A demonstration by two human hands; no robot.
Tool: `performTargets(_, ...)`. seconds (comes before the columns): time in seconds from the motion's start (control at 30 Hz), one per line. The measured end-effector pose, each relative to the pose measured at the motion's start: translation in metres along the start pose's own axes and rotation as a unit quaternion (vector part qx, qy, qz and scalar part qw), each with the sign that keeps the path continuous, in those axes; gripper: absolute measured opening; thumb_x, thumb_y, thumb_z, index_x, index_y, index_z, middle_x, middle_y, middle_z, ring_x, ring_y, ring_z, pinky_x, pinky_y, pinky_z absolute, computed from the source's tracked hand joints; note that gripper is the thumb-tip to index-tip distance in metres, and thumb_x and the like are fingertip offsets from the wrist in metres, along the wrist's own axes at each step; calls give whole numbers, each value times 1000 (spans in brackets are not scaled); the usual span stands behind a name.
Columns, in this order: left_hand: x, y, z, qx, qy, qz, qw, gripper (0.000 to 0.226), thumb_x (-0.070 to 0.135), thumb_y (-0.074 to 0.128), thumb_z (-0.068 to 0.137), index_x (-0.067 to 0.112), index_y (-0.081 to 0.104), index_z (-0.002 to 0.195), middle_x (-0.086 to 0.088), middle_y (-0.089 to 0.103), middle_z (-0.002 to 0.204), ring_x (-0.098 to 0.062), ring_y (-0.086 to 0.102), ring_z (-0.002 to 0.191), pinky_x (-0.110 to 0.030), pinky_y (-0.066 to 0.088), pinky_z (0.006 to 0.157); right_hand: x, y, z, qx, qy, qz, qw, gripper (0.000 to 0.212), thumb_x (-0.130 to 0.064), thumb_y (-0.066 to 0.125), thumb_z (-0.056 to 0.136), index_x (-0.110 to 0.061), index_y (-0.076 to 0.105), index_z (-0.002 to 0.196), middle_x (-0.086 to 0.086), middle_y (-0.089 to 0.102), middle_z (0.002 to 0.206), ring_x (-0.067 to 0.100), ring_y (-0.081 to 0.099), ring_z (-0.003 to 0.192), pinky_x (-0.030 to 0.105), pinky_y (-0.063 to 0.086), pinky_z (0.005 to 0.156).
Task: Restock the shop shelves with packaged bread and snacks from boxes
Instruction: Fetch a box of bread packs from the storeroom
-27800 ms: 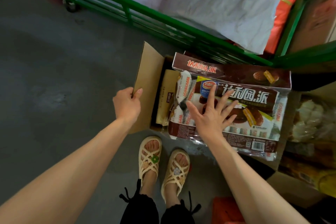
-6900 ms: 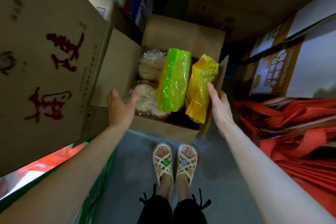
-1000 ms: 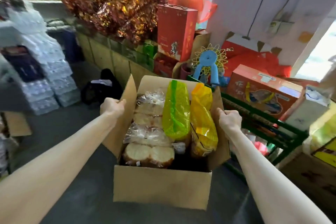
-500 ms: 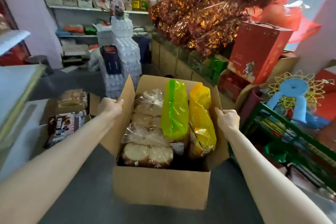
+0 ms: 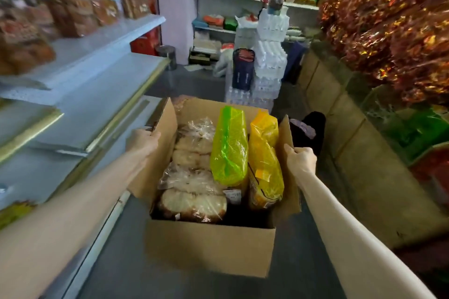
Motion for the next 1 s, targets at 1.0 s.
performTargets(1.0, -186, 11, 443, 82, -204, 97, 971, 40, 28, 54, 98, 9, 46, 63, -5, 40, 61, -19, 37, 61, -32, 22, 54, -47, 522, 198, -179, 88, -105, 974, 50, -22, 51, 99, -7, 43, 52, 5, 46, 56, 15, 40, 51, 29, 32, 51)
Point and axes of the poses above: each hand's wrist, its own z-axis towards the middle knuckle, its own y-axis out of the palm, x = y × z, the point moved 3 cm from there along z, towards the middle knuckle
